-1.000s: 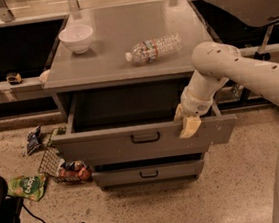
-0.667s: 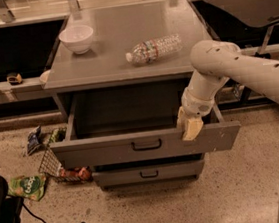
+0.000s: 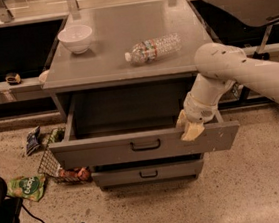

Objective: Open top drawer

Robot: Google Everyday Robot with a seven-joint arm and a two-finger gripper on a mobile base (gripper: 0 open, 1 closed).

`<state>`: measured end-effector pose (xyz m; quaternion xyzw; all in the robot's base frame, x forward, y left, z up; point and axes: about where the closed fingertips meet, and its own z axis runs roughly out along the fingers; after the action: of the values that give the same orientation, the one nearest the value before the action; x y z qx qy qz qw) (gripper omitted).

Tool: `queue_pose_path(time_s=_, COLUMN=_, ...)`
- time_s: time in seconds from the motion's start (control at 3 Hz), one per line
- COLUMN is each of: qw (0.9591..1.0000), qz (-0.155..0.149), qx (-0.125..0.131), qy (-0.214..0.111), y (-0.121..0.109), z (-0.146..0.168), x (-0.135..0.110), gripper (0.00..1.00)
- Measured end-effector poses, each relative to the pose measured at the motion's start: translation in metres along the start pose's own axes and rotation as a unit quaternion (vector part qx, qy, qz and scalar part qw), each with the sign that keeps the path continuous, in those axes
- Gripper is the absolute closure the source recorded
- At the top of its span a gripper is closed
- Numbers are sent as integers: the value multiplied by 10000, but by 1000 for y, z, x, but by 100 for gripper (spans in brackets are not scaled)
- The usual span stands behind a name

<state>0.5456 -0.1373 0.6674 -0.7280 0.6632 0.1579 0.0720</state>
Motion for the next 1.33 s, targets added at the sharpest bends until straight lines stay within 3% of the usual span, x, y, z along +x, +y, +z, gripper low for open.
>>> queue_pose_path(time_s=0.33, qw=9991, qz=159, qx=-255, qy=-311, y=27, z=11, x=-10, gripper=100)
queue_pose_path(time_s=0.67, qw=9983, qz=199, qx=-350, qy=-425, y=34, z=13, x=-12, gripper=83)
queue_pose_path(time_s=1.33, qw=9983, qz=199, qx=-350, qy=-425, y=34, z=13, x=-12, gripper=38)
